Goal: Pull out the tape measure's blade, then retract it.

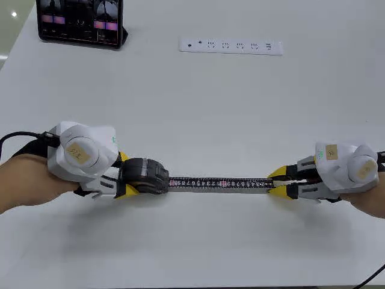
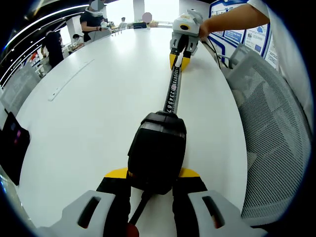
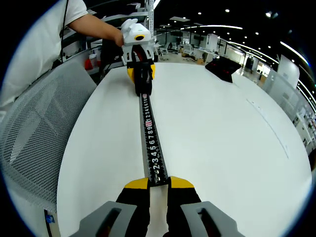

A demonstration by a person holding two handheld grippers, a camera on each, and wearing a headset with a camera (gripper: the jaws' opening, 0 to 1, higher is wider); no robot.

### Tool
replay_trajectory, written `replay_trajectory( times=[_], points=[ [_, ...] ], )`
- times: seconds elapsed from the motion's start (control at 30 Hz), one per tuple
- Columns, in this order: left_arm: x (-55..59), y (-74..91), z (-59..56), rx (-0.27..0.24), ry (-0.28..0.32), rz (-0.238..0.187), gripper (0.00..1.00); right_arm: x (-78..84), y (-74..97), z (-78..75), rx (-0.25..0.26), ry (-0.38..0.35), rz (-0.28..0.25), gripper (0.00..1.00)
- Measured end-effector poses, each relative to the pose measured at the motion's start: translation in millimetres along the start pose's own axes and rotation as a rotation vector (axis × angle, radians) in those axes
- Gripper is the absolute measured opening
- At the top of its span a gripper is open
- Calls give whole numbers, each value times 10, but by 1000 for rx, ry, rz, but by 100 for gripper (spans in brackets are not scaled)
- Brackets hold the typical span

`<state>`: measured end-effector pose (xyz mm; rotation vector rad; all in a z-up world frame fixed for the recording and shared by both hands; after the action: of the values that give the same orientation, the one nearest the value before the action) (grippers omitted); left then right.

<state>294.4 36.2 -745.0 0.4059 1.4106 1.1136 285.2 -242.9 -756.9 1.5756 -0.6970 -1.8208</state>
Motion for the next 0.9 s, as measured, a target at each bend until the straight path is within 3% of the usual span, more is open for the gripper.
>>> replay_trajectory(
  times=[0.2, 0.4, 0.9],
  points=[
    [-1, 0, -1, 2, -2, 1, 27, 113, 119, 14, 7, -11, 12, 8],
    [-4, 3, -5, 1, -6, 3, 27, 158, 117, 10, 10, -21, 15, 8],
    [-15, -5, -8, 0, -6, 5, 27, 163, 128, -35, 6, -30, 31, 8]
  ],
)
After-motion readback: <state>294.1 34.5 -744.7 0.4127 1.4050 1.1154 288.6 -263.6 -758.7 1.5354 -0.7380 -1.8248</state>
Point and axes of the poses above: the centre of the closed fingertips' face, and the gripper's own axes: y roughly backward along the fingers, z roughly to its left, x roughly out of its underside, the point moved 2 cm from there along y, roughly backward along the fingers, and after that the axes turned 12 degrees about -x, right-handed, at the moved point
